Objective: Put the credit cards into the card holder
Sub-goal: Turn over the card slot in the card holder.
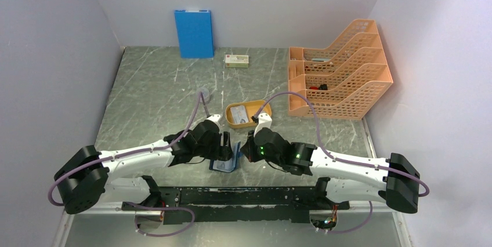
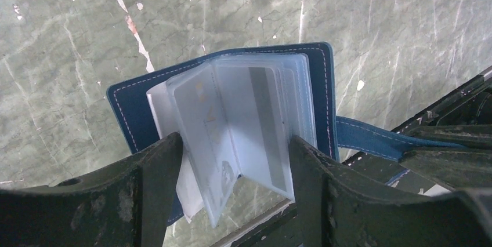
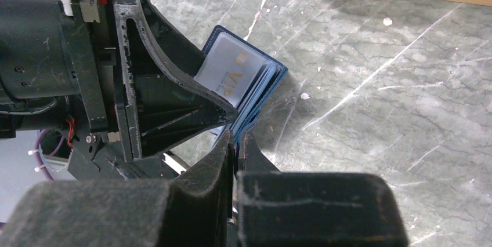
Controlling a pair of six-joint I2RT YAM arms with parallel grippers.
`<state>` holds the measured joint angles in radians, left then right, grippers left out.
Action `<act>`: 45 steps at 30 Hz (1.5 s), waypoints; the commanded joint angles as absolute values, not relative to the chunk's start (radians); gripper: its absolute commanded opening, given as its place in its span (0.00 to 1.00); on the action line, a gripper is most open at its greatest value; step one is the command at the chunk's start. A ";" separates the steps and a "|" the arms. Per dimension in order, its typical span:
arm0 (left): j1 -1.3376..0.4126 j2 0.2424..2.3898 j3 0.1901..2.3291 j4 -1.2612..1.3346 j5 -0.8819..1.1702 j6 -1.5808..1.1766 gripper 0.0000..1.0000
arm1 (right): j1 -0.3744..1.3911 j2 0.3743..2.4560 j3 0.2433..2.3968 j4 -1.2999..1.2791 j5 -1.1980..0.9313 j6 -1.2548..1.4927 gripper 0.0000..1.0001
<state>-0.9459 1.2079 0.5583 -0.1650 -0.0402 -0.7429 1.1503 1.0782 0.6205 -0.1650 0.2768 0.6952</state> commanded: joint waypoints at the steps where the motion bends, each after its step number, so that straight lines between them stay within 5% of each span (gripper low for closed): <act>1: -0.958 1.235 0.590 -0.160 -0.041 -0.714 0.70 | 1.144 1.060 0.613 -0.141 0.279 0.701 0.00; 16: -0.962 1.213 0.601 -0.309 -0.221 -0.733 0.33 | 1.142 1.045 0.583 -0.198 0.325 0.743 0.00; 24: -0.963 1.145 0.649 -0.420 -0.339 -0.716 0.42 | 1.140 1.047 0.594 -0.198 0.324 0.732 0.00; 32: -0.963 1.054 0.704 -0.352 -0.236 -0.639 0.72 | 1.141 1.050 0.605 -0.194 0.321 0.720 0.00; 45: -1.032 1.247 0.741 -0.288 -0.118 -0.565 0.76 | 1.138 1.052 0.621 -0.198 0.324 0.712 0.00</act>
<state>-1.0039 1.2243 0.7147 -0.3313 -0.1463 -0.5991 1.1450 1.0618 0.5945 -0.1928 0.3065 0.7208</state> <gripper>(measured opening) 0.754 0.029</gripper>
